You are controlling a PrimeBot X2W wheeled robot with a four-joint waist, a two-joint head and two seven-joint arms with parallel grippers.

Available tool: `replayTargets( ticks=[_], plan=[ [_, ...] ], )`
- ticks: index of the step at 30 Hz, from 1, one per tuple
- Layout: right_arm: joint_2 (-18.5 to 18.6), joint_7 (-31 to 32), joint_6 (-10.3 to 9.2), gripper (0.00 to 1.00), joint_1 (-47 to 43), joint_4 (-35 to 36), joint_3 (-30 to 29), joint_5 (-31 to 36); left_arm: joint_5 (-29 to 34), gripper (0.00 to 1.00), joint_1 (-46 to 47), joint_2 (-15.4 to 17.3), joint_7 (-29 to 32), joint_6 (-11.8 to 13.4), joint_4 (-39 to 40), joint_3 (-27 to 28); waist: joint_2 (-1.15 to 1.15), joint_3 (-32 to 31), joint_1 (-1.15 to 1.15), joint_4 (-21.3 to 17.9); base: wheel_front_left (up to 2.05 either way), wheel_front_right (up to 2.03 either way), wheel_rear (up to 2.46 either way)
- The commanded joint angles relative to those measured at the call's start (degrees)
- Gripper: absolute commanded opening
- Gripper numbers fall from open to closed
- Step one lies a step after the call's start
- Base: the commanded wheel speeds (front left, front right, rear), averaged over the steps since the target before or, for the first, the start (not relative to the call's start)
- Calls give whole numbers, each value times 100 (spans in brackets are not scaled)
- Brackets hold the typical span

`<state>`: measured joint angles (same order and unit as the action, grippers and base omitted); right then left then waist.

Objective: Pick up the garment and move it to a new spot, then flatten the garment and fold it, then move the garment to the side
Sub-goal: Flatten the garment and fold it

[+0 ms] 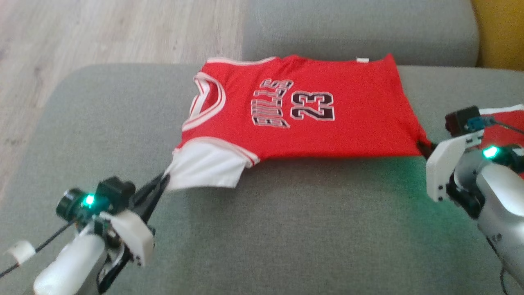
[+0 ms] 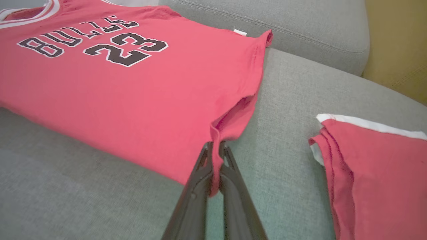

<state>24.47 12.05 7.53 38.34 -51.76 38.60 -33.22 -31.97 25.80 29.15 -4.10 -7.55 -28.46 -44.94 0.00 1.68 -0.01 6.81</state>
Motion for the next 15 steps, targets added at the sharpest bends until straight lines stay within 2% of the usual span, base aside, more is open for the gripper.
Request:
replayTargets(
  ticks=[1,7,11,15],
  plan=[
    [215,72,-4,0,-49,269,123,-174,-95,0,95,346,83,62,270,238,0,-186,1,-17,0,0,0],
    [678,445,-4,0,-594,1063,479,-963,-219,0,-652,990,585,410,1432,233,0,-451,1,-104,0,0,0],
    [872,543,-4,0,-1002,1489,422,-1424,-447,0,-1125,1274,945,672,2226,265,0,-558,1,-145,0,0,0],
    [1041,572,-4,0,-1350,1881,305,-1594,-703,0,-1531,1530,1310,875,2914,274,0,-615,1,-228,0,0,0]
  ],
)
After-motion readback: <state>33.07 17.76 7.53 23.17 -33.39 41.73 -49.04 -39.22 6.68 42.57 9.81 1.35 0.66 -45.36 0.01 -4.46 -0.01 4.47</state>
